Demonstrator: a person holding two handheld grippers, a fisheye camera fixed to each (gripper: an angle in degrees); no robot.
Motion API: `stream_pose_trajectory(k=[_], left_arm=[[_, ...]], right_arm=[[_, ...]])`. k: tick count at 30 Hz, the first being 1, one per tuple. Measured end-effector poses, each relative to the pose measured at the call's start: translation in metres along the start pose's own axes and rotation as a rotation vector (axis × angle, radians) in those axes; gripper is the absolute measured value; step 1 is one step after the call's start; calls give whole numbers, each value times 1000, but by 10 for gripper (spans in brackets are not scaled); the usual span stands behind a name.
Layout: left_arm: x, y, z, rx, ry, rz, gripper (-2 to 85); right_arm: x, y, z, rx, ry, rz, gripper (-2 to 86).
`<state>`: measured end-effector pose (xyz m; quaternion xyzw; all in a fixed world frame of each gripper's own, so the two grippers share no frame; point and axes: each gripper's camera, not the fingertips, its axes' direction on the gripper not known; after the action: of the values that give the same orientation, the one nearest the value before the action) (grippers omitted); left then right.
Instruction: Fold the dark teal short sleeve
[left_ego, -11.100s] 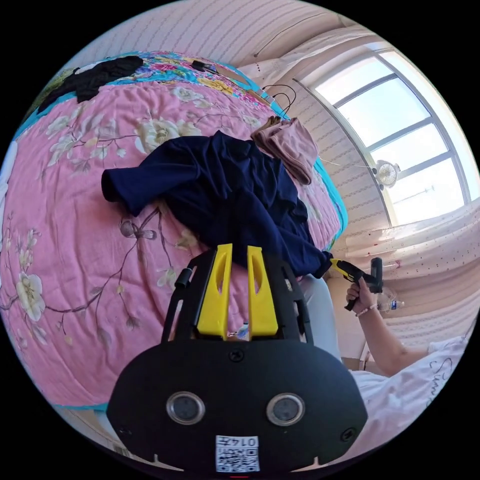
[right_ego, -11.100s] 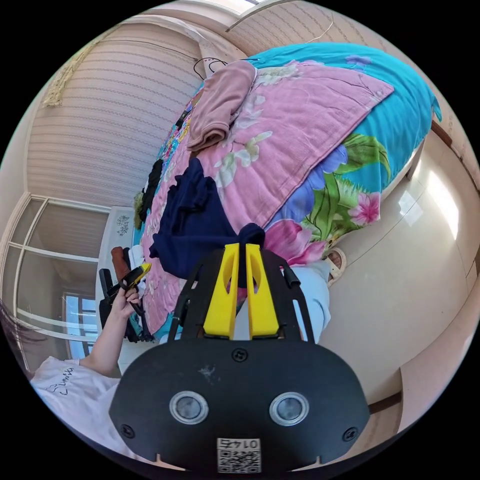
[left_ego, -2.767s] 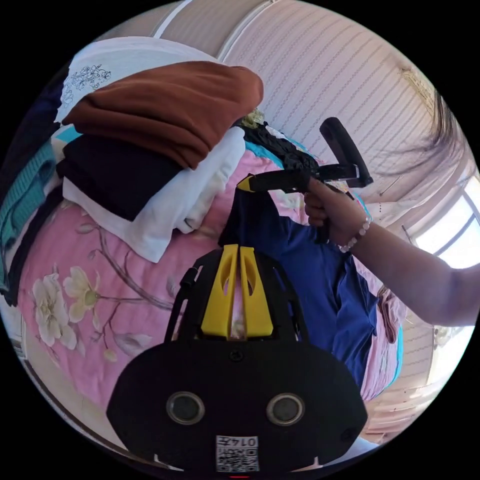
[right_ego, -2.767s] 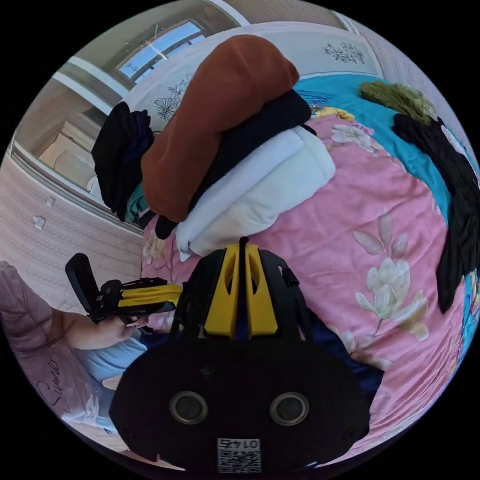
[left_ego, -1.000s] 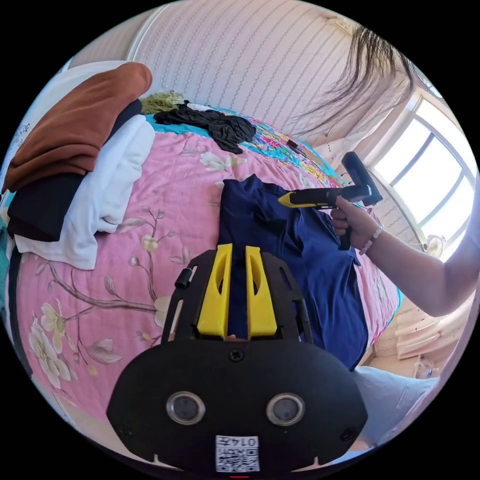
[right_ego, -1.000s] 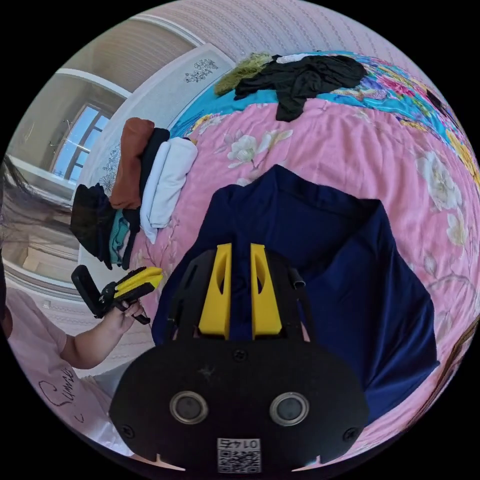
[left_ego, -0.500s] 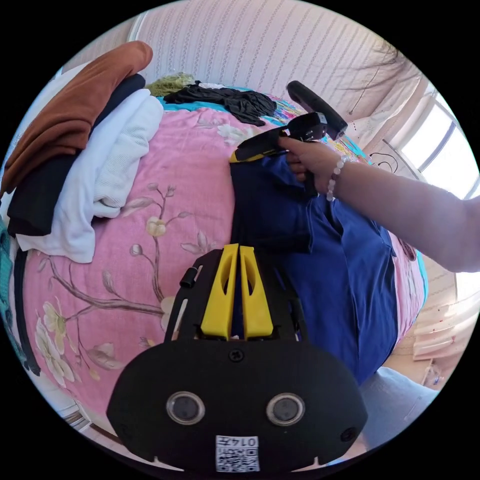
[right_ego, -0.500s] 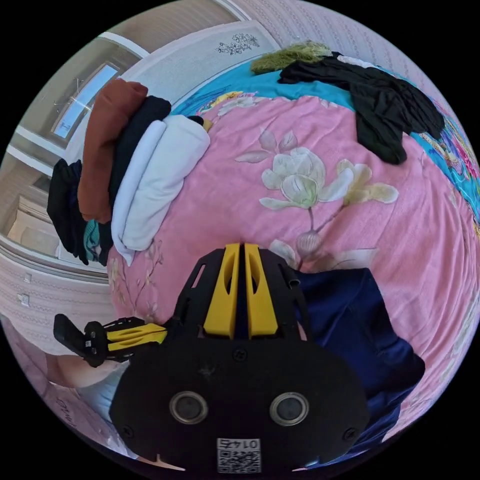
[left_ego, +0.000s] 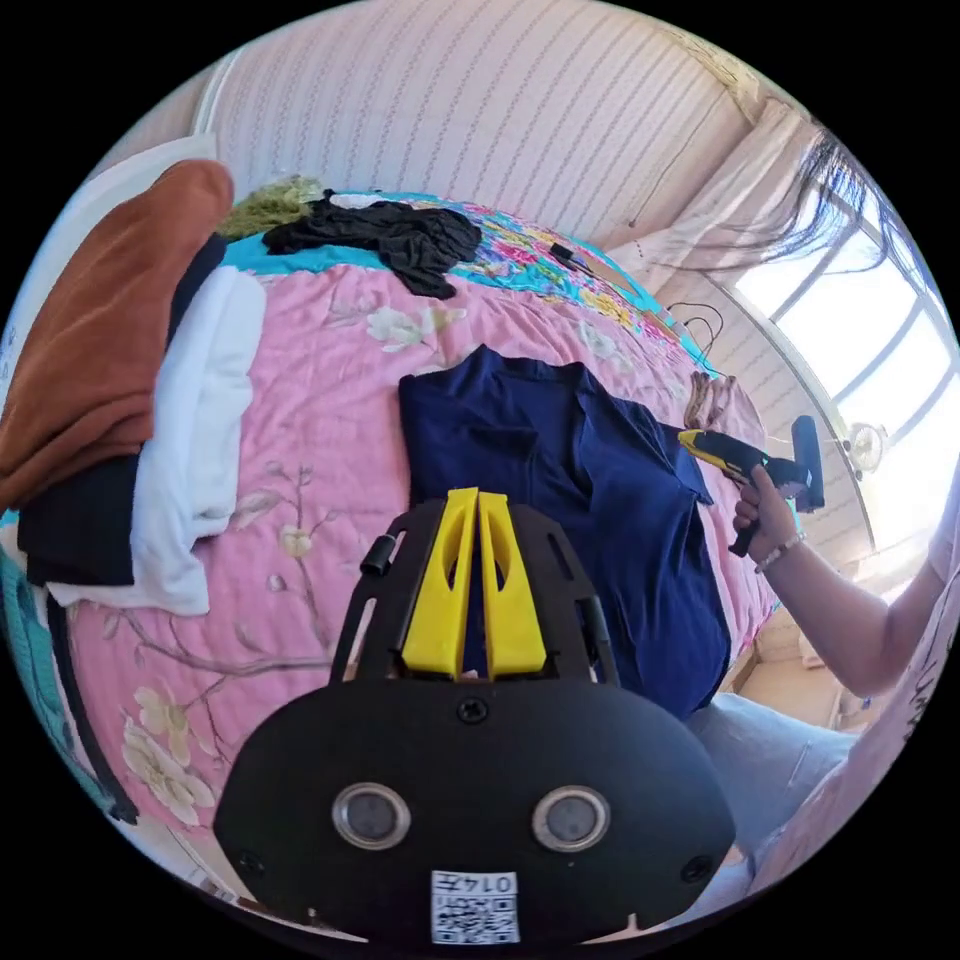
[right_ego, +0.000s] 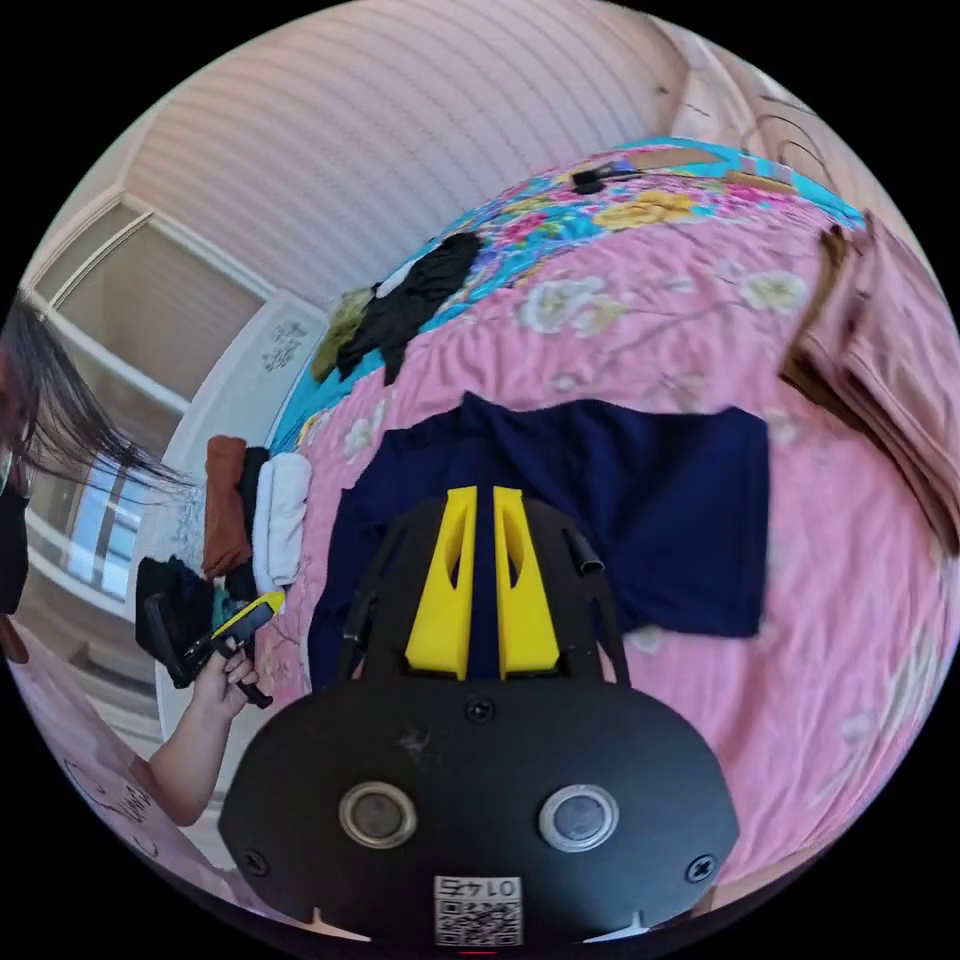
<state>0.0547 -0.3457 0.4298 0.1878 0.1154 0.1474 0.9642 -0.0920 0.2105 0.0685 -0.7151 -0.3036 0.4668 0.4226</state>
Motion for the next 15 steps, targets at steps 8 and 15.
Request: stream_pose_trajectory(k=[8,15], left_arm=[[162,-117,135,-57,257,315,-7],[306,-172,264,-191,211,536,51]], right_arm=[[122,66,-59,26,98,273,58],[158,78,-55,16,-56,306,42]])
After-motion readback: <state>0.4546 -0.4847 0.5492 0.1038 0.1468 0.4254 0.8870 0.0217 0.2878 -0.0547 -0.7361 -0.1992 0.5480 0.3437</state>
